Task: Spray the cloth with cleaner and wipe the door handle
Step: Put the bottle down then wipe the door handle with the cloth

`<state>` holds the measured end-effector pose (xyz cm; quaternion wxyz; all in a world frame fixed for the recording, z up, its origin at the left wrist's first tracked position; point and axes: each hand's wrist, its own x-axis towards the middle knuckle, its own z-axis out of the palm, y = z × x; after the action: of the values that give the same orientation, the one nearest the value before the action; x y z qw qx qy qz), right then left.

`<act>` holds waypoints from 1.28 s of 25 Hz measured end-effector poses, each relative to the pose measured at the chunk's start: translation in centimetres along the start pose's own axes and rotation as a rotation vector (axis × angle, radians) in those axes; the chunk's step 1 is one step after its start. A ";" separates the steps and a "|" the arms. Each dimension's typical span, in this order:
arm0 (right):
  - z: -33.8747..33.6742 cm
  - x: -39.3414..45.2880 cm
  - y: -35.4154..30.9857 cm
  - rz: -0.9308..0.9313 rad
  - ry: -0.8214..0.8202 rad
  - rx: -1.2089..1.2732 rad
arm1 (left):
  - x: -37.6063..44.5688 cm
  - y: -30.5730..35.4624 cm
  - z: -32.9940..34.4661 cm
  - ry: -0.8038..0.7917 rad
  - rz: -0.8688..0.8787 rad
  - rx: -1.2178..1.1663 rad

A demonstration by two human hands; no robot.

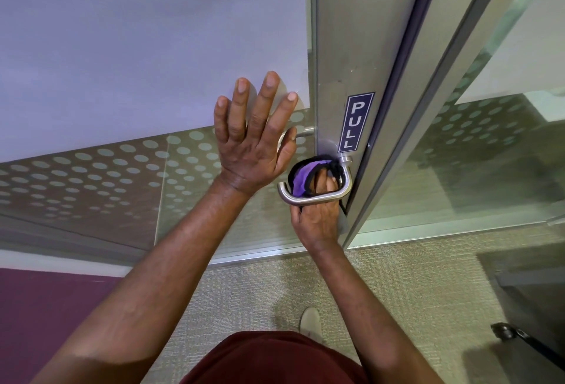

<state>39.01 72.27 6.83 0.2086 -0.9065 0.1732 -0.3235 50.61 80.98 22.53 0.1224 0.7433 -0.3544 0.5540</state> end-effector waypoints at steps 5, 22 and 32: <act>1.0 0.0 0.4 0.016 0.046 0.051 | 0.1 0.0 -0.2 -0.018 -0.007 -0.014; 1.3 -5.1 2.3 0.257 -0.405 0.019 | -0.1 0.0 0.2 -0.002 -0.018 0.001; 0.8 -0.5 1.1 0.032 0.000 0.054 | 0.0 0.0 0.2 -0.012 -0.013 0.013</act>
<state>39.01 71.75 5.43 0.2382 -0.8976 0.1790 -0.3250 50.71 80.87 22.46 0.1190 0.7498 -0.3465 0.5509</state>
